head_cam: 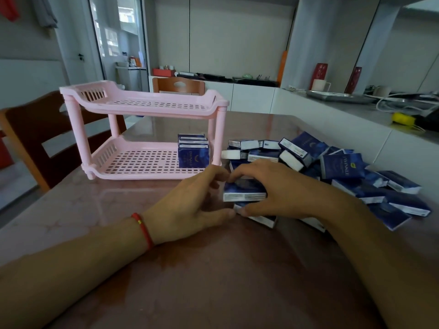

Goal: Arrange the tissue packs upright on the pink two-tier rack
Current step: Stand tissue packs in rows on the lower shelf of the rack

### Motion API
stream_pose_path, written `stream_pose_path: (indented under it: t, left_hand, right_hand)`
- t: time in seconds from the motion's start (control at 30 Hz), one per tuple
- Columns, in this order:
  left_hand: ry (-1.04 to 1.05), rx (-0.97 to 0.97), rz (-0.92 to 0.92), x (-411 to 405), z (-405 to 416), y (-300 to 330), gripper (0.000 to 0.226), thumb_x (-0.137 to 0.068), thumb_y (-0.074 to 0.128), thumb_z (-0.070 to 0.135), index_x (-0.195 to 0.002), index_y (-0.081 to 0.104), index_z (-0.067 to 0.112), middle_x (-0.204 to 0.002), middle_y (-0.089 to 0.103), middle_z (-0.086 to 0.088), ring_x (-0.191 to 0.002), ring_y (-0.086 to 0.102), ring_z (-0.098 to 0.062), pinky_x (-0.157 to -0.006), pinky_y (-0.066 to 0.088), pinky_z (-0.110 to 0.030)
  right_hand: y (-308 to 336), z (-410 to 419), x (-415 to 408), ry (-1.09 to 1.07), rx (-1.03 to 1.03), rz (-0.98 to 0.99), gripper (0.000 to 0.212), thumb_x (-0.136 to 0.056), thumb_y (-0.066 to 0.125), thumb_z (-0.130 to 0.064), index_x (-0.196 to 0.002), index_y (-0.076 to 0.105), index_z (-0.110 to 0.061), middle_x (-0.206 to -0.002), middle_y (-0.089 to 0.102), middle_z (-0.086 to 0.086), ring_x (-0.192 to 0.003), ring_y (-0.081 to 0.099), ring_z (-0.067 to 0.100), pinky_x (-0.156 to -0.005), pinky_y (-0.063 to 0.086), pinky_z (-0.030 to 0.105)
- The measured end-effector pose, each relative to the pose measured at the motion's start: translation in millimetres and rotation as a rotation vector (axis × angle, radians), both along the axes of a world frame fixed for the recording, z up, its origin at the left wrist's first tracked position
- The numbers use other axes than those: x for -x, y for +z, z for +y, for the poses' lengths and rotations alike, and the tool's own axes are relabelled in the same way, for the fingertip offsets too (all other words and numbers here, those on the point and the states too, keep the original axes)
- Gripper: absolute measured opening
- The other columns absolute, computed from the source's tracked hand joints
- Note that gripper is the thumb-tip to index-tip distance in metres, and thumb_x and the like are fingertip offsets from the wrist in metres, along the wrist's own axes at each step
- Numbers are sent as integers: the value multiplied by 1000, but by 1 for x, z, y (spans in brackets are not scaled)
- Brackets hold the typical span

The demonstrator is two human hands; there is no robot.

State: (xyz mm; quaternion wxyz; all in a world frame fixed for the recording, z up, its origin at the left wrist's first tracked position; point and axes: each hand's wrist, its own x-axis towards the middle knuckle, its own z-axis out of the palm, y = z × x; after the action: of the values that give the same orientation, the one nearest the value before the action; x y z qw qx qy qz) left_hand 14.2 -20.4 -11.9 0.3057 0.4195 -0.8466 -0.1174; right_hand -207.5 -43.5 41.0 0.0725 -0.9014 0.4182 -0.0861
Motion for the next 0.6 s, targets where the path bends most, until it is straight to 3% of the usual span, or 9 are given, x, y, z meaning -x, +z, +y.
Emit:
stream_pose_path:
  t: [0.13, 0.2, 0.3, 0.43, 0.53, 0.6]
  left_hand:
    - [-2, -35, 57, 0, -1, 2, 52, -82, 76, 49, -117, 46, 26, -112, 64, 10, -98, 64, -9, -83, 54, -32]
    - [-7, -89, 139, -1, -2, 3, 51, -80, 77, 47, -112, 45, 23, -107, 67, 4, -93, 66, -14, -80, 55, -36]
    - [25, -125, 247, -9, -7, 4, 52, -72, 77, 51, -109, 49, 26, -105, 66, -2, -94, 65, -23, -79, 57, -41]
    - [103, -27, 266, -23, -12, 7, 67, -66, 88, 45, -123, 56, 29, -115, 64, 8, -102, 66, -11, -88, 58, -39]
    - [166, 53, 310, -28, -13, 12, 65, -65, 89, 41, -122, 61, 27, -117, 60, 9, -102, 64, -8, -89, 59, -35]
    - [214, 83, 306, -31, -14, 17, 62, -64, 91, 35, -117, 60, 32, -117, 57, 7, -99, 63, -8, -86, 59, -31]
  right_hand:
    - [3, 2, 2, 40, -45, 80, 70, -83, 77, -37, -140, 39, -51, -133, 52, -16, -110, 53, 4, -97, 48, 29]
    - [-2, 1, -3, 69, -18, 15, 68, -80, 78, -37, -136, 41, -50, -128, 51, -14, -112, 51, 4, -98, 48, 32]
    - [-3, 4, -7, 53, -113, -131, 77, -73, 86, -38, -132, 37, -47, -134, 47, -21, -120, 48, -4, -101, 47, 26]
    - [6, 3, 3, -25, -133, -198, 87, -67, 90, -39, -135, 36, -42, -129, 57, -18, -114, 58, -2, -99, 52, 28]
    - [12, 3, 9, -21, -147, -261, 78, -71, 88, -34, -130, 38, -47, -116, 67, -22, -104, 61, -9, -87, 54, 16]
    - [16, 4, 13, -23, -122, -269, 75, -73, 87, -30, -129, 39, -47, -113, 66, -25, -108, 58, -9, -86, 51, 11]
